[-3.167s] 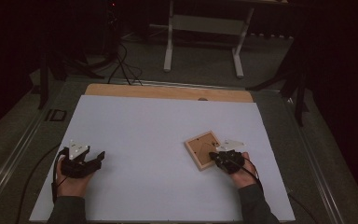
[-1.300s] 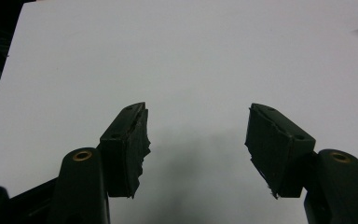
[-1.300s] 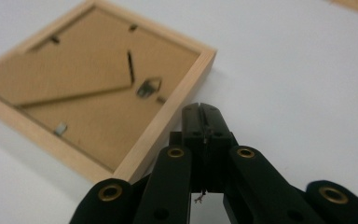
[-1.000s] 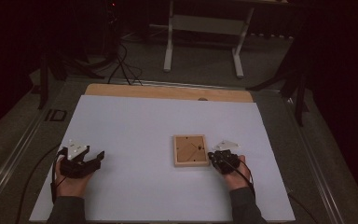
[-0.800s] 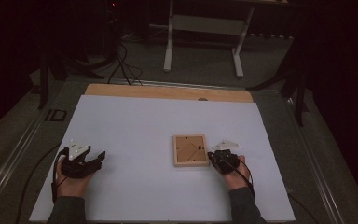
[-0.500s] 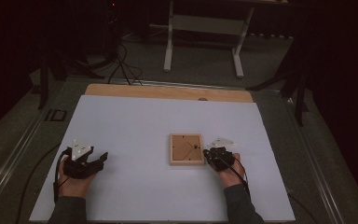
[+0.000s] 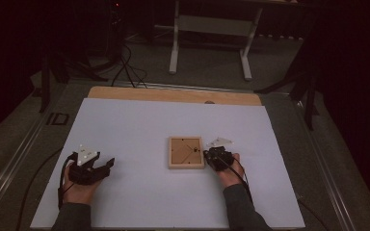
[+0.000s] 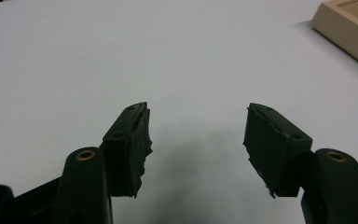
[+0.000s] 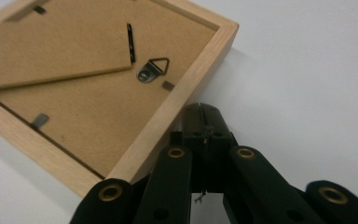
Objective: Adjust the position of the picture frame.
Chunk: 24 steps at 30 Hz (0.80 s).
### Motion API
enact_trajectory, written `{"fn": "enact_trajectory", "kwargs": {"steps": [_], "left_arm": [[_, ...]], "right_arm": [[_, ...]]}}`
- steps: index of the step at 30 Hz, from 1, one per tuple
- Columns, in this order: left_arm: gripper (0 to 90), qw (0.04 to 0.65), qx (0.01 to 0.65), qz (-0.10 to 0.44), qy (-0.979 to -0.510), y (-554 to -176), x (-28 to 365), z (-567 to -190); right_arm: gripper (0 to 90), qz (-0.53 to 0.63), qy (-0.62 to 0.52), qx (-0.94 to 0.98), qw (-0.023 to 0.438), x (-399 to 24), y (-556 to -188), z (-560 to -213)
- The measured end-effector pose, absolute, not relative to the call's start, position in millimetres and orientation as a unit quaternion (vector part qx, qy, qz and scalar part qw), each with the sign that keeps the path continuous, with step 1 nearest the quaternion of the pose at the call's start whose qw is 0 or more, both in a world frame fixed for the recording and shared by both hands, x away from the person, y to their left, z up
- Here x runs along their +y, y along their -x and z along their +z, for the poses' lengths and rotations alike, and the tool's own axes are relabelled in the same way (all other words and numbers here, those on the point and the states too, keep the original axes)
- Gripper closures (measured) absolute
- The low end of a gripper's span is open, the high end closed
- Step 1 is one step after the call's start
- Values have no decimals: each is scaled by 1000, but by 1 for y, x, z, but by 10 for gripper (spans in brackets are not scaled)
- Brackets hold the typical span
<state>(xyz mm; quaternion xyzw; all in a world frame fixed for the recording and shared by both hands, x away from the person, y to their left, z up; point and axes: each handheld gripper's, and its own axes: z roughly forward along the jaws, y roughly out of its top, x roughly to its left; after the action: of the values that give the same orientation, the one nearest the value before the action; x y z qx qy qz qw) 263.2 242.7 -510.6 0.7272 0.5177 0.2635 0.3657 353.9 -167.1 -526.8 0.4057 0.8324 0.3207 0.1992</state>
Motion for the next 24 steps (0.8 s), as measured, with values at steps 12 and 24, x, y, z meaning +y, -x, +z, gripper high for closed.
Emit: {"fn": "enact_trajectory", "kwargs": {"steps": [12, 24], "left_arm": [[400, 366, 512, 260, -733, -263, 239, -510], [400, 367, 511, 261, -732, -263, 239, -510]], "right_arm": [[898, 316, -384, 844, 201, -141, -357, -528], [898, 315, -370, 851, 199, -126, -358, -528]]}}
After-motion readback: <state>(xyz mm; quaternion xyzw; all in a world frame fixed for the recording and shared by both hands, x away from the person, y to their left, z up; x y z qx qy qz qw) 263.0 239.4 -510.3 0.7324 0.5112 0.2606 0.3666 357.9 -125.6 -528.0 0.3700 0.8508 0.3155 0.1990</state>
